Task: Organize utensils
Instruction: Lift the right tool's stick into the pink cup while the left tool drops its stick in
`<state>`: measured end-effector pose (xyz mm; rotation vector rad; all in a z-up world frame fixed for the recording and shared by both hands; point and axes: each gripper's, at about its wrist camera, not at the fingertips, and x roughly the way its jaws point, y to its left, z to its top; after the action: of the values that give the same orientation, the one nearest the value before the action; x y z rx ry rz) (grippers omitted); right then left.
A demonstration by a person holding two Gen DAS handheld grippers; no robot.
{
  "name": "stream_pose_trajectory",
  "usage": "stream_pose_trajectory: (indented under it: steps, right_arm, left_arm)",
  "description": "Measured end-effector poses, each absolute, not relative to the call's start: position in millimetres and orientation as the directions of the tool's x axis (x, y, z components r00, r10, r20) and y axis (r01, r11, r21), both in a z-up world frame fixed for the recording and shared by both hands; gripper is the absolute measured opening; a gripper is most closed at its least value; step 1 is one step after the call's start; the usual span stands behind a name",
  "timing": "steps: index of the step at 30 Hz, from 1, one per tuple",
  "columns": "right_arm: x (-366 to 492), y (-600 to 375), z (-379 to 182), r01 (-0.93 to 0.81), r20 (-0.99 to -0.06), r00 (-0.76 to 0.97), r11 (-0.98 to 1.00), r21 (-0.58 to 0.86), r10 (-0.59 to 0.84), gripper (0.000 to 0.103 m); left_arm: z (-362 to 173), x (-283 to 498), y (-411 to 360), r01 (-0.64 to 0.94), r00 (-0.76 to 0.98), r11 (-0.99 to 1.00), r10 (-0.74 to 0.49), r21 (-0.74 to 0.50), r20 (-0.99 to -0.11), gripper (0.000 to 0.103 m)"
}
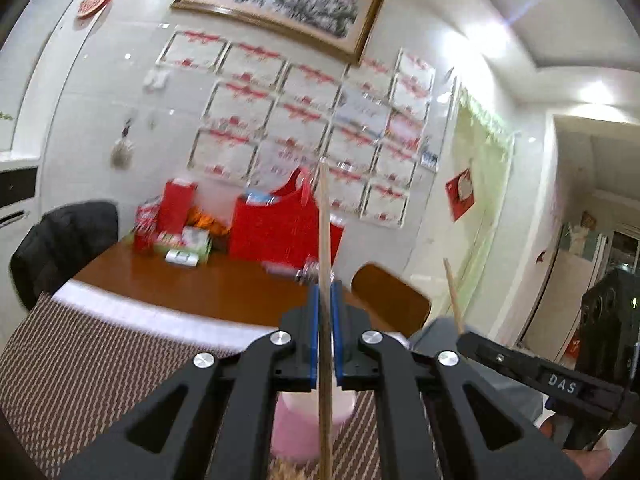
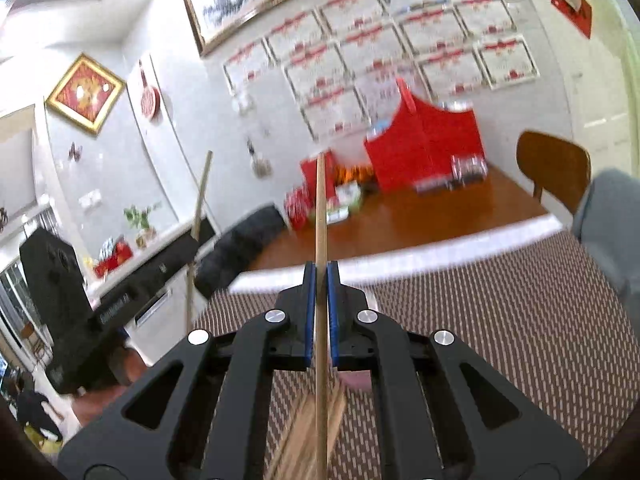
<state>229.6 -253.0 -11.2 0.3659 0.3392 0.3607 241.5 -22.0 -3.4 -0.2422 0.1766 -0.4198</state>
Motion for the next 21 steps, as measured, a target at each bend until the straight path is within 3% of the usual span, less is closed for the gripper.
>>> stream_pose_trajectory:
  steps: [4,8,16,21]
  right_arm:
    - [259.3,-252.7,13.3,-0.266,-0.191,0.915,0.887,0.377,0.355,0.006]
    - [286.3,-250.0,24.5,-0.24,-0.159,0.936,0.898,0.368,0.315,0.006]
    - [340.9,-250.9,5.8,-0.219,-0.154,0.942,0.894,0.392,0.298,0.006]
    - [357.8,-250.2,-12.1,-0.216,-0.18,0.934,0.889,0.404,0.309,0.006]
  left_arm:
    - [11.4,272.4,-38.7,0.427,0.892,0.872,-0.45,-0.241,-0.046,0.006]
    - [8.4,308.7,-46.2,0.468,0.87,0.835,-0.493,-0.29,-0.016,0.006]
    - [-27.5,362.4,-49.5,0.44,0.873,0.825,-0.485,-0.356,-0.046,0.006]
    - [-43.9,373.4,-59.7,0.423,0.883,0.855,-0.464,-0.3,-0.078,0.006]
